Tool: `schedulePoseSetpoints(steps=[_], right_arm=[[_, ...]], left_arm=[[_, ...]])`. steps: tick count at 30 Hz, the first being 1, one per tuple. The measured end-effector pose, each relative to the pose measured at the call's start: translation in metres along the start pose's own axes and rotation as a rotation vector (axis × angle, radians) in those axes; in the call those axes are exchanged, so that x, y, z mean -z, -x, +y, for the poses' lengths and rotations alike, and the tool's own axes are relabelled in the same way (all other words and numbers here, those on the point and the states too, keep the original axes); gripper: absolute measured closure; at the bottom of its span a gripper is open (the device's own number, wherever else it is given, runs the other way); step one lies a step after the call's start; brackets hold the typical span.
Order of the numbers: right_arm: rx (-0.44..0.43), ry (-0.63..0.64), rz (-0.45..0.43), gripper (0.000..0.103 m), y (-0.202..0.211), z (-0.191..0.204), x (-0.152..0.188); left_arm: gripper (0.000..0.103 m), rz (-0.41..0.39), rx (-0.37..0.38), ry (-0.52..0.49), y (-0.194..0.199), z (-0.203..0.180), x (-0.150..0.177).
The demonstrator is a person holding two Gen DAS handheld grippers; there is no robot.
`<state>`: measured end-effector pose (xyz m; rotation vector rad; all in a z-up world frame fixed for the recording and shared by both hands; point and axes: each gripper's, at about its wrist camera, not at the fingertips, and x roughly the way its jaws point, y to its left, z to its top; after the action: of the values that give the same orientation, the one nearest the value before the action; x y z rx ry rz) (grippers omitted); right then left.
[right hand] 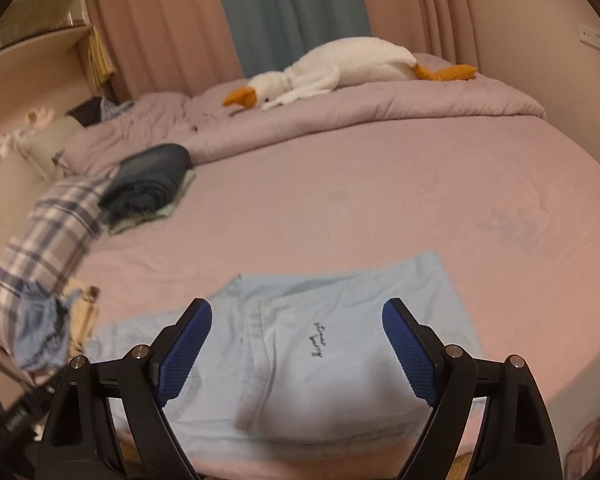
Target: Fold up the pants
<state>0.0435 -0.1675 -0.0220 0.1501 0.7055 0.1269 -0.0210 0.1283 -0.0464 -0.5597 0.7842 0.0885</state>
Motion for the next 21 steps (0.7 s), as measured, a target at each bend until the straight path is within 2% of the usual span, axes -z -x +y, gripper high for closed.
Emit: schedulePoseSetpoints(steps=[10, 16, 21], right_arm=[[0.034, 0.008, 0.091, 0.016, -0.019, -0.011, 0.020], [0.039, 0.008, 0.126, 0.016, -0.029, -0.017, 0.024], [0.017, 0.022, 0.143, 0.016, -0.036, -0.012, 0.026]], left_arm=[[0.004, 0.029, -0.113, 0.039, -0.023, 0.021, 0.014], [0.004, 0.055, -0.149, 0.064, -0.033, 0.033, 0.023], [0.004, 0.080, -0.142, 0.114, -0.041, 0.045, 0.026]])
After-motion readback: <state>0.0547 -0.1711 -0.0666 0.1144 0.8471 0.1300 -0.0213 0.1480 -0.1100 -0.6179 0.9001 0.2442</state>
